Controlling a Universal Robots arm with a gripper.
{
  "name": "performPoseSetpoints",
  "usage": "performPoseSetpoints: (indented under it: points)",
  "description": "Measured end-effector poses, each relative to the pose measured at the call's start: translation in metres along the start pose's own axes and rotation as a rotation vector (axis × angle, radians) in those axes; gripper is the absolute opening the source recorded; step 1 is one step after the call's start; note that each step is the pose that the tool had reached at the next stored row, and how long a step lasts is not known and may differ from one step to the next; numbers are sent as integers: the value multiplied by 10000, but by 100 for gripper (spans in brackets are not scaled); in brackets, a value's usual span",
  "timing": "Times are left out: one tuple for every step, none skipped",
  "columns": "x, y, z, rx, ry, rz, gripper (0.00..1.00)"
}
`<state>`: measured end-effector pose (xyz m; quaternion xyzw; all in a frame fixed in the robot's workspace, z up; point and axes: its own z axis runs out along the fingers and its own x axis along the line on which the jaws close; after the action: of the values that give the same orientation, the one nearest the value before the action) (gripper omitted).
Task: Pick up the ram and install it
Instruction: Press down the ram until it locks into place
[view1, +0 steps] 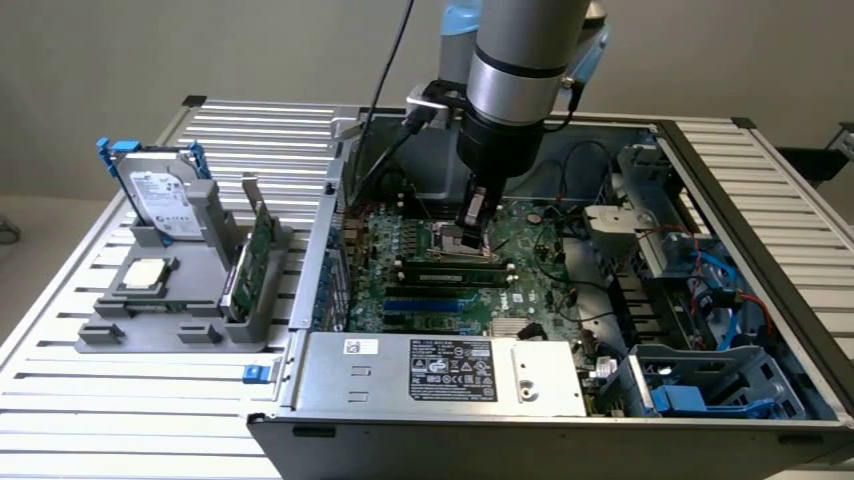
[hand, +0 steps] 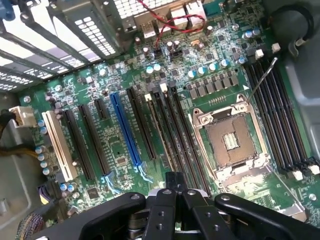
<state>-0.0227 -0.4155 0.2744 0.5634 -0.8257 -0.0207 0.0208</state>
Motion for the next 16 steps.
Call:
performPoseSetpoints:
  points:
    - [0, 0, 0, -2, -9, 154, 11]
    - [0, 0, 1, -3, -18, 313, 11]
    - [0, 0, 1, -5, -26, 462, 11]
    - [0, 0, 1, -7, -36, 632, 11]
    - [0, 0, 2, -9, -46, 791, 11]
    - [0, 0, 3, -10, -56, 955, 11]
    - [0, 0, 5, -12, -66, 1125, 11]
    - [0, 0, 6, -14, -77, 1300, 11]
    - [0, 0, 8, -16, -86, 1476, 11]
    - [0, 0, 10, -18, -96, 1654, 11]
    - [0, -1, 12, -20, -106, 1836, 11]
    - [0, -1, 15, -23, -117, 2027, 11]
    - [0, -1, 17, -25, -128, 2207, 11]
    - [0, -1, 20, -27, -138, 2385, 11]
    - [0, -1, 22, -28, -149, 2566, 11]
    - [0, -2, 24, -30, -159, 2744, 11]
